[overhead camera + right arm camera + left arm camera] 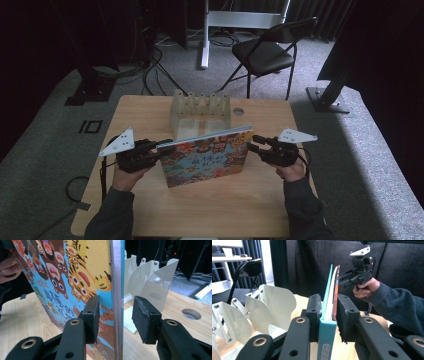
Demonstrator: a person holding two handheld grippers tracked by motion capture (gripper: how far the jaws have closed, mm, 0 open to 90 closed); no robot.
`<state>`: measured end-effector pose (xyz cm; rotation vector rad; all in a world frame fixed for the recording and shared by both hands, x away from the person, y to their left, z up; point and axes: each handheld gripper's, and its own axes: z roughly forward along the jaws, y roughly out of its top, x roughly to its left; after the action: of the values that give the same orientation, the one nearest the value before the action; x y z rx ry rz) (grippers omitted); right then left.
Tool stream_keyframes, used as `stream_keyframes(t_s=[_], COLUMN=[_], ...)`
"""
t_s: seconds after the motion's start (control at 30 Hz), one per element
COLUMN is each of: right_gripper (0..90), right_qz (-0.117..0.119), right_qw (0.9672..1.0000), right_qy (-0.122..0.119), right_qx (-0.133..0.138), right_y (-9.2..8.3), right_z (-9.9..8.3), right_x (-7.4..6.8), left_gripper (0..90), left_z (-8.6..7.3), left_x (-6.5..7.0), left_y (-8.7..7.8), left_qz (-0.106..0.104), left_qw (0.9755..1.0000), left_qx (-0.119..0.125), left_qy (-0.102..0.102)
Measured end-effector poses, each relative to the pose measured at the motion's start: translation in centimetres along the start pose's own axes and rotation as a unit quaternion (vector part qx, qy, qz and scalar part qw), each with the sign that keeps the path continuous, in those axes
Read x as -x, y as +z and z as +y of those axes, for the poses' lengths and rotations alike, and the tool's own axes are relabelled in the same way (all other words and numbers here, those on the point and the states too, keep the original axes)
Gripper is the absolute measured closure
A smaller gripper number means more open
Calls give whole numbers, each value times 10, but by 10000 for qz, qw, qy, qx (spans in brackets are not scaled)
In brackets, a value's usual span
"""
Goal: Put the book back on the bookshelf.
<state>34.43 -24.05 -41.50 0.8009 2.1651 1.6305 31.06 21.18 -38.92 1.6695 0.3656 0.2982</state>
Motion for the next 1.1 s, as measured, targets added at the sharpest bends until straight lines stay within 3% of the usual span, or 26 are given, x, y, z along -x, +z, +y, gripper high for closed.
stream_keyframes(t_s=[0.27,0.43,0.7,1.1], right_gripper=[570,570,570,568], right_qz=[8,7,12,6], right_qw=[10000,10000,9999,9999], right_qy=[41,67,71,95], right_qx=[-19,-42,-73,-77], right_y=[0,1,3,1], right_z=[-3,-5,-6,-8], right_x=[1,1,1,2], left_gripper=[735,733,727,707], left_z=[-1,-1,-3,-5], left_x=[0,-3,-3,-1], left_y=[0,2,3,19], left_qz=[-10,-106,-74,-179], left_qw=[10000,9999,9998,9998], left_qx=[22,71,126,17], left_qy=[34,-96,-101,-19])
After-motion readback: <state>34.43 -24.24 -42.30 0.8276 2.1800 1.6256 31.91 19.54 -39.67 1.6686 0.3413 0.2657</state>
